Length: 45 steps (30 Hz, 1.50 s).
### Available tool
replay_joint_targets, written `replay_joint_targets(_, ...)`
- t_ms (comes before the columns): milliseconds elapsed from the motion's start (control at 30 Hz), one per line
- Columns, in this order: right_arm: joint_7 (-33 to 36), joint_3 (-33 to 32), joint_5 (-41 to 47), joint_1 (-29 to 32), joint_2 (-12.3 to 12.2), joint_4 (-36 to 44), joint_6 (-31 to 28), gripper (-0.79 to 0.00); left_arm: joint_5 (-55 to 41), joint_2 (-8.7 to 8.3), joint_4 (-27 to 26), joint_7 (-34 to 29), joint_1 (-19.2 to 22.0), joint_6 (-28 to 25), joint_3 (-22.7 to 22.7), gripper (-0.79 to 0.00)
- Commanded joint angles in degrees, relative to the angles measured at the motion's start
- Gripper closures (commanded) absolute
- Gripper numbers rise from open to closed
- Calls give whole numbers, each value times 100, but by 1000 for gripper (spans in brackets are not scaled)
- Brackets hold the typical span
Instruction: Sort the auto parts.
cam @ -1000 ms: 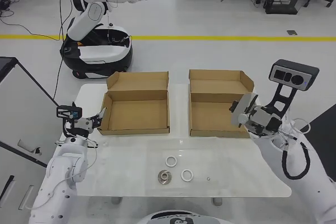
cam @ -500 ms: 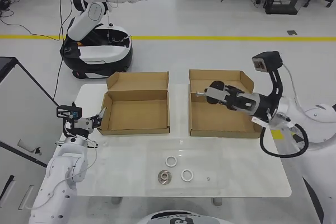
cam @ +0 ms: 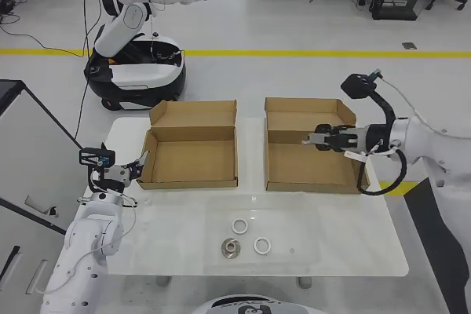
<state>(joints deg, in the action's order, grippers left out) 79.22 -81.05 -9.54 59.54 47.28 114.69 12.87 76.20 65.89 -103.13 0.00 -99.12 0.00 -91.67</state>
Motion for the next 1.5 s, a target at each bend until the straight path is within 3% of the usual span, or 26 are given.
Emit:
replay_joint_targets(0, 427, 274, -199, -429, -1, -273, -69, 0, 0, 0, 0, 0, 0, 0, 0, -785)
replay_joint_targets(100, 878, 783, -423, -1008, 22, -821, -188, 0, 0, 0, 0, 0, 0, 0, 0, -785)
replay_joint_targets(533, 878, 3396, -518, -2487, 18, -2673, -465, 0, 0, 0, 0, 0, 0, 0, 0, -785)
replay_joint_targets(767, 878, 4410, -1267, -3070, 111, -3461, -748, 0, 0, 0, 0, 0, 0, 0, 0, -785)
replay_joint_targets(1000, 798, 4957, -1956, -3369, 330, -3953, -888, 0, 0, 0, 0, 0, 0, 0, 0, -785)
replay_joint_targets(1467, 68, 5406, -2278, -3242, 797, -4850, -421, 0, 0, 0, 0, 0, 0, 0, 0, -785)
